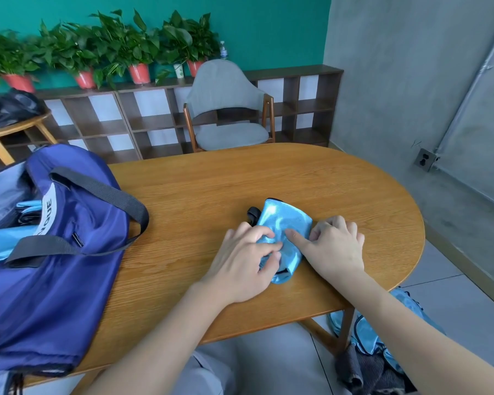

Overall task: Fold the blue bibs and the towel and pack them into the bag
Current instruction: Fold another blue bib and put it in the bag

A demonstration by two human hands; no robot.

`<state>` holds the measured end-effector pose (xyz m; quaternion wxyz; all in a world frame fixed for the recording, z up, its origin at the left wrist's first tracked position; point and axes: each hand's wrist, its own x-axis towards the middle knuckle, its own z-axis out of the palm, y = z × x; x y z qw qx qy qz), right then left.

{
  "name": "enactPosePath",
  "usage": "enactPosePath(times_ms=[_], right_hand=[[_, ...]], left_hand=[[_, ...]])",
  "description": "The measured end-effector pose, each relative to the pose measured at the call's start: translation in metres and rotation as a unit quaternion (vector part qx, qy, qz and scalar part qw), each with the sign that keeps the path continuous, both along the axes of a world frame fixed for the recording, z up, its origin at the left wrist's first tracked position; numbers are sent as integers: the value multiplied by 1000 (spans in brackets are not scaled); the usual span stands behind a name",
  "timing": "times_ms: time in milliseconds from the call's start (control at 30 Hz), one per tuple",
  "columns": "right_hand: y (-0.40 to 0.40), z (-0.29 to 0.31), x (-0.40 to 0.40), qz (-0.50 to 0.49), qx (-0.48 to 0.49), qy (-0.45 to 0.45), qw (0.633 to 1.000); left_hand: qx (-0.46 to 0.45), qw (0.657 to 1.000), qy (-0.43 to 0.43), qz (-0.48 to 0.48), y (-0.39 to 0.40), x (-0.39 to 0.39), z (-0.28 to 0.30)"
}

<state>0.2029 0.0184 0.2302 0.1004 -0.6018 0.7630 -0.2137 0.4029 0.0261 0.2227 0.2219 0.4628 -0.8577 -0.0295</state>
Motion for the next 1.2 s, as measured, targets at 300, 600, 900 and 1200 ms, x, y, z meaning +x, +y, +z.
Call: enactPosePath(times_ms=[300,600,900,1200], right_hand=[[-1,-1,-2,94,-57,-154,982],[4,0,-10,257,-27,-362,896],[1,1,-18,344,29,-460,818],[5,4,-18,346,46,-464,814]], left_hand=[[65,993,102,-10,1,1,-4],[7,942,336,-8,0,25,15],[274,886,368,-64,-3,26,26],[315,894,314,-57,0,28,30]])
